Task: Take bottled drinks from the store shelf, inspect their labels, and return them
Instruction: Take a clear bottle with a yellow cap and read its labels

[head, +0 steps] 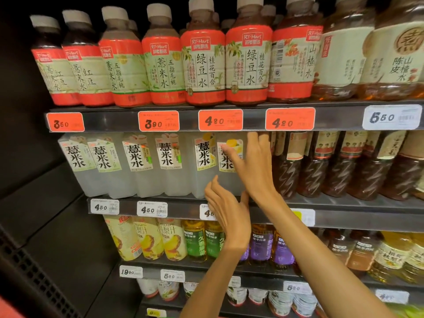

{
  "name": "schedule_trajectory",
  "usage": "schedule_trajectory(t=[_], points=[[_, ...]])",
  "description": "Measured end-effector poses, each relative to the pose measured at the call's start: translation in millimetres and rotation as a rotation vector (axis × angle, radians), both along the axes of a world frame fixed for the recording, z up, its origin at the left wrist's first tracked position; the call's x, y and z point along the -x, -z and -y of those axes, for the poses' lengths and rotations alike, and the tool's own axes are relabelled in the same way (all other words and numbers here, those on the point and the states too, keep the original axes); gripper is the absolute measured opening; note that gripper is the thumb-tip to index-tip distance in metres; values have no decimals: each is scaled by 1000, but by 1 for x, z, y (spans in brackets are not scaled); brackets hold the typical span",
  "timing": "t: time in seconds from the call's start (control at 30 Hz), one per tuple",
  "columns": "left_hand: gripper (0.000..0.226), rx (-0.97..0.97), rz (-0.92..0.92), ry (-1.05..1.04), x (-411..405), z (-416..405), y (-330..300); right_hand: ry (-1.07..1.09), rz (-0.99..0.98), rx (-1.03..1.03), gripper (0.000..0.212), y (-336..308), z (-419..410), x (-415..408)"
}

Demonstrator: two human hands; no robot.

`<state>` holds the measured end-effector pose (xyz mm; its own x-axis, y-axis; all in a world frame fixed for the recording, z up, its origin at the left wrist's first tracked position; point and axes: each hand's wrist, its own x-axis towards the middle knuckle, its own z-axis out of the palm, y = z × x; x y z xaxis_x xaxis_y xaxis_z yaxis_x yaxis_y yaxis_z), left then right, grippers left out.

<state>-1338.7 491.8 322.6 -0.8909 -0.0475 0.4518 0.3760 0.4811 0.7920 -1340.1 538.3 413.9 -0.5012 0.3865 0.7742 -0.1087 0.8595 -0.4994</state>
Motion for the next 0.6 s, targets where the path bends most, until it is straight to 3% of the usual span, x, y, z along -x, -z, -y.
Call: schedule_trajectory(t=[0.2,0.47,0.6], points=[[77,-47,-8,48,-2,1,0,-152,42,217,36,-1,-2,-2],[84,-111,-69,82,-9,20,4,-264,-113,464,36,-4,0,-16],[95,-118,134,396,-7,51,3,-447,-57,655,26,-1,-8,-29]])
